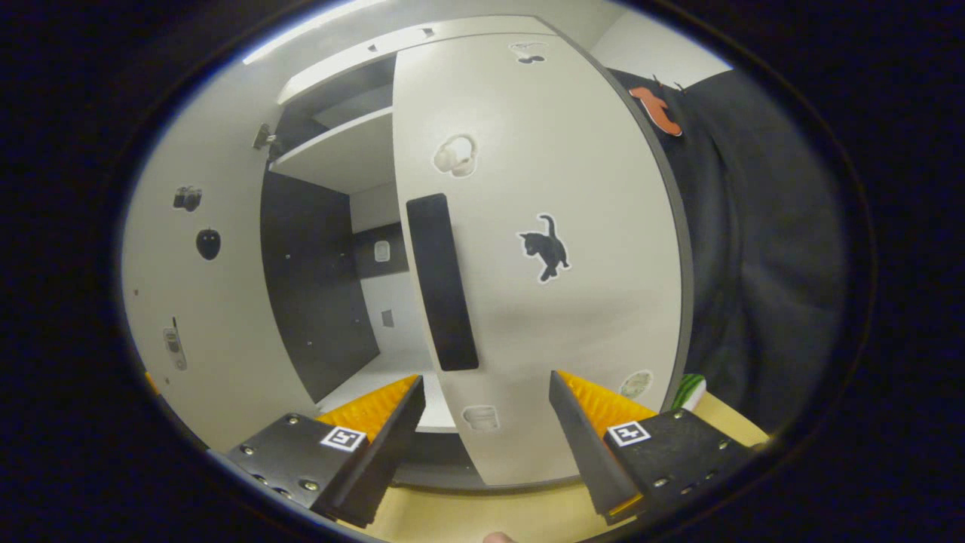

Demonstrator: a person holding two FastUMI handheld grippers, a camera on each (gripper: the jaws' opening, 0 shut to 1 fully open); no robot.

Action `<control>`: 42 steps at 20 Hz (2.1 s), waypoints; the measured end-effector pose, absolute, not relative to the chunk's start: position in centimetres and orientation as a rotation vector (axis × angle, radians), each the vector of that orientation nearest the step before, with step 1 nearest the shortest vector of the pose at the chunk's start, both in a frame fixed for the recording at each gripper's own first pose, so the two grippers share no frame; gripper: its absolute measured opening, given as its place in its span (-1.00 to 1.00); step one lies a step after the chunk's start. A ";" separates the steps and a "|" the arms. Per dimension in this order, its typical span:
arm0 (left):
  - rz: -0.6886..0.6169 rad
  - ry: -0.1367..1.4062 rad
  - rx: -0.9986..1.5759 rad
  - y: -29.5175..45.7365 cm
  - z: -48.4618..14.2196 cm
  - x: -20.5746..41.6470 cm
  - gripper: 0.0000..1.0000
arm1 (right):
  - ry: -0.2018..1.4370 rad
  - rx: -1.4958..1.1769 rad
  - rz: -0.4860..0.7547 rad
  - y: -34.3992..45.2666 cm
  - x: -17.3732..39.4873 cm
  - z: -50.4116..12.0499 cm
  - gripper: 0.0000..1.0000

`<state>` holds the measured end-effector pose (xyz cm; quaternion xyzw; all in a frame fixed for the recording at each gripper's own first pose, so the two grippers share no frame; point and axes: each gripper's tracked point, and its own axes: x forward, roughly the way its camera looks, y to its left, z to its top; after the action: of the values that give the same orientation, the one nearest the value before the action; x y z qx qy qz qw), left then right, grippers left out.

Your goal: Grasp the bottle in the cabinet with the left hand and place it on the coaster, then close the right door with the right hand and the left door with the left hand.

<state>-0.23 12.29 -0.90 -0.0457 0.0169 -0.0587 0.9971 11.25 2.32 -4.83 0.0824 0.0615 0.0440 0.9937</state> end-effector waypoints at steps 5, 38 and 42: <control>-0.173 0.027 -0.036 9.1 -0.7 0.1 0.71 | 0.130 0.167 0.121 2.4 8.9 -4.2 1.00; -0.275 0.015 0.011 -9.0 -2.4 14.0 0.84 | 0.214 0.132 0.004 -8.6 3.2 -6.6 0.94; -0.216 0.012 0.011 -9.3 -2.1 15.3 0.84 | 0.227 0.171 0.008 -8.8 2.6 -7.4 1.00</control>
<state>15.27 -9.33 -2.12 0.0057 0.0062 -0.1077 0.9942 2.63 -8.82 -7.36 0.0853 0.1129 0.0041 0.9899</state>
